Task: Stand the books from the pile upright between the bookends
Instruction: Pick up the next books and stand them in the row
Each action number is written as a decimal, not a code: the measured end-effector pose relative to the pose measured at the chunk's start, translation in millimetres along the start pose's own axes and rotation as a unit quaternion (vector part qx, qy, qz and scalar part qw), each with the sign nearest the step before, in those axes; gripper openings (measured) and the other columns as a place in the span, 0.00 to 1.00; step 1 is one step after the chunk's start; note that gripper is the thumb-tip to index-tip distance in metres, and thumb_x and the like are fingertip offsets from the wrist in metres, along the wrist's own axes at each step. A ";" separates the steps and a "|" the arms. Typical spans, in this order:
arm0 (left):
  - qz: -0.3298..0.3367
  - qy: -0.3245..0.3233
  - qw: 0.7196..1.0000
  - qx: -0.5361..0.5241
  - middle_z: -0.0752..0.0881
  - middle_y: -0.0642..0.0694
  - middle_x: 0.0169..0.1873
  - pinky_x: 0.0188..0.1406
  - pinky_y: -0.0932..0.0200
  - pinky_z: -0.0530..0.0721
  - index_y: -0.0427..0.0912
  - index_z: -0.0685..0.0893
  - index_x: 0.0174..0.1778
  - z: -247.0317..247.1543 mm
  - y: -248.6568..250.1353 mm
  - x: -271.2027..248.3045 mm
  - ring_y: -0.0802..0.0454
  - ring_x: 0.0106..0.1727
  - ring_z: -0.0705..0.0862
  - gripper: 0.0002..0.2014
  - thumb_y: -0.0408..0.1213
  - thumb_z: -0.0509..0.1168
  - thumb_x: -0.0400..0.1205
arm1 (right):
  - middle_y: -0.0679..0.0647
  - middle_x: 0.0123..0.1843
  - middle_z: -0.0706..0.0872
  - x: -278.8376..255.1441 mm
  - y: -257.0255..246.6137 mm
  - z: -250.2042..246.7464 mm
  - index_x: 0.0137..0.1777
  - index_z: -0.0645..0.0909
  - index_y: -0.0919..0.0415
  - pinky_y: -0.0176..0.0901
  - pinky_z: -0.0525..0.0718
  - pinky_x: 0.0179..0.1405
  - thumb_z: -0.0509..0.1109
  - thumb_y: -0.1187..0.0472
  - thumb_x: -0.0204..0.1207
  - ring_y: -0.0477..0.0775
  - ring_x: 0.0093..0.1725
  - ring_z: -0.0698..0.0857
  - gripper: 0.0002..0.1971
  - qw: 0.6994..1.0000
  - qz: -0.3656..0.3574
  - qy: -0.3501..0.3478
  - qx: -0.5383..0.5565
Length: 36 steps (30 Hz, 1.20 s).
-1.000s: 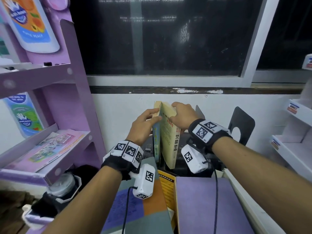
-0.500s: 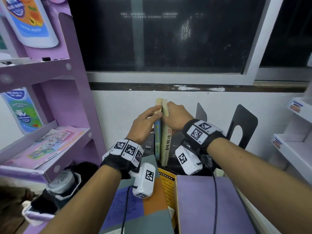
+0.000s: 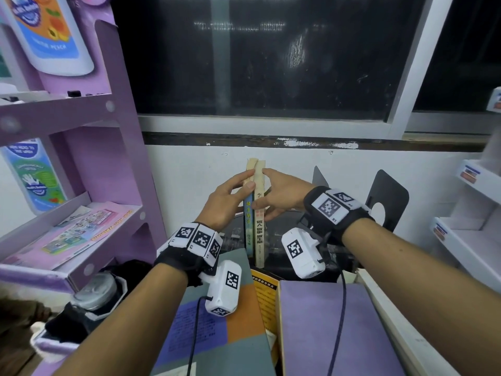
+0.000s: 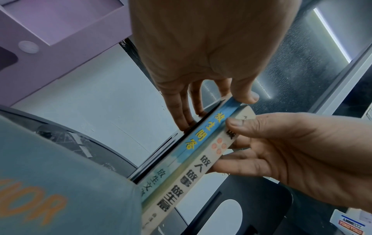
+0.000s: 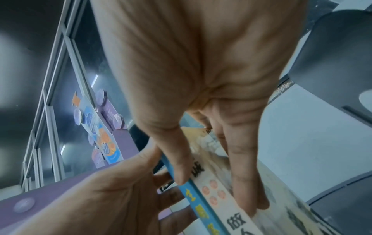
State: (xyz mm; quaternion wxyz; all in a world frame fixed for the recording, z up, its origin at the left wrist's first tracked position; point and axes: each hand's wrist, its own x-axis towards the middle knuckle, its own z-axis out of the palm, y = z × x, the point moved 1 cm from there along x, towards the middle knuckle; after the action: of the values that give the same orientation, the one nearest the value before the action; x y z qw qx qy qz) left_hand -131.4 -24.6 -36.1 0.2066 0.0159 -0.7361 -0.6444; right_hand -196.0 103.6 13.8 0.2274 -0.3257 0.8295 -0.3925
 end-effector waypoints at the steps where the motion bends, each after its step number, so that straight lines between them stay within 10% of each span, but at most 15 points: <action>1: 0.003 0.000 1.000 -0.001 0.84 0.45 0.60 0.56 0.50 0.87 0.51 0.79 0.72 0.0 0.1 0.6 0.48 0.59 0.86 0.18 0.42 0.62 0.85 | 0.66 0.58 0.85 1.4 0.7 0.6 0.72 0.65 0.61 0.61 0.90 0.50 0.73 0.70 0.75 0.66 0.51 0.90 0.29 1.000 0.003 0.007 0.003; 21: 0.005 0.003 1.000 0.000 0.83 0.43 0.59 0.58 0.42 0.87 0.54 0.82 0.66 -5.0 -5.0 2.9 0.45 0.56 0.87 0.14 0.42 0.63 0.85 | 0.65 0.60 0.83 -1.5 1.7 5.9 0.77 0.60 0.57 0.55 0.90 0.45 0.74 0.68 0.76 0.65 0.51 0.89 0.34 0.998 0.004 0.037 0.057; 36: -0.029 0.009 0.999 0.018 0.83 0.41 0.63 0.53 0.46 0.89 0.53 0.81 0.68 -2.6 1.8 -1.1 0.42 0.61 0.85 0.15 0.43 0.63 0.85 | 0.59 0.55 0.83 -17.0 0.4 10.1 0.62 0.64 0.53 0.47 0.89 0.46 0.71 0.67 0.79 0.58 0.49 0.88 0.20 0.996 0.025 0.034 0.079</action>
State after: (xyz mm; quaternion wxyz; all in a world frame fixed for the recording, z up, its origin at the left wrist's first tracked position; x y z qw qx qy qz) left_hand -129.1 -26.4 -34.5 0.1939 0.0470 -0.7449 -0.6367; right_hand -178.1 110.9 9.6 0.2334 -0.2723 0.8112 -0.4618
